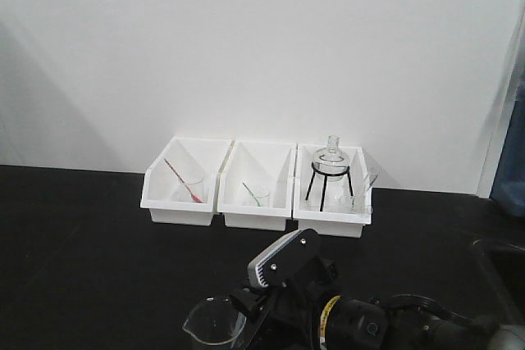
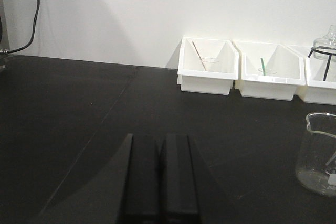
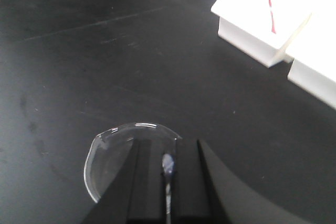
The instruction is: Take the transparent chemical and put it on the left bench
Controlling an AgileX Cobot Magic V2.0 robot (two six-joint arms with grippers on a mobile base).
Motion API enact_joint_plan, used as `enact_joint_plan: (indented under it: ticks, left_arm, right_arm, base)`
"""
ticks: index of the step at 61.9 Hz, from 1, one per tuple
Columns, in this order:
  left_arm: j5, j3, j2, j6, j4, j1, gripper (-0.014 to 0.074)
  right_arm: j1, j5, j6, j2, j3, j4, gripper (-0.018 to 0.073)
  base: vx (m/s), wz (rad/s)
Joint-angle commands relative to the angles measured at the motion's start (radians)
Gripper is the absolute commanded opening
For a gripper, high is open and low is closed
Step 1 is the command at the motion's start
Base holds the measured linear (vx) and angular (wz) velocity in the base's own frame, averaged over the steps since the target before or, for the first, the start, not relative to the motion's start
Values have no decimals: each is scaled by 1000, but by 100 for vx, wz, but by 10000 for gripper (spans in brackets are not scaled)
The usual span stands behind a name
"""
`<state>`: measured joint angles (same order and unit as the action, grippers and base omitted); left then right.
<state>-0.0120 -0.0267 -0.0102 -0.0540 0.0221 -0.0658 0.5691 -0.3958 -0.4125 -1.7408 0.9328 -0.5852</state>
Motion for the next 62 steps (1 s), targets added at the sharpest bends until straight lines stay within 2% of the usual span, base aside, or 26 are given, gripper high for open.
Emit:
enact_joint_plan:
  ticks: [1,9,18,29,43,62]
  left_arm:
    - [78,-16,-19,8,1,-2,-3]
    - [78,-16,-19,8,1,-2,-3]
    - [78,-16,-19,8,1,-2,-3]
    - [78,-16,-19,8,1,-2,-3]
    - [78,-16,-19,8,1,-2,-3]
    - [78,-16,-19,8,1,-2,-3]
  right_arm:
    - [-3,-71,-60,45,33,16,268]
    - [-3,-61,-88,45,33,15,461]
    - [-3,-71,-83,57,33,8,561]
    - [-3,94,-83,243,-19,8,554]
    - [-3,170,-111,662,-259,8,500]
    - [-3,493,-113,1093,-415,10,459]
  base:
    - [0,0]
    - [0,0]
    - [0,0]
    - [0,0]
    - [0,0]
    - [0,0]
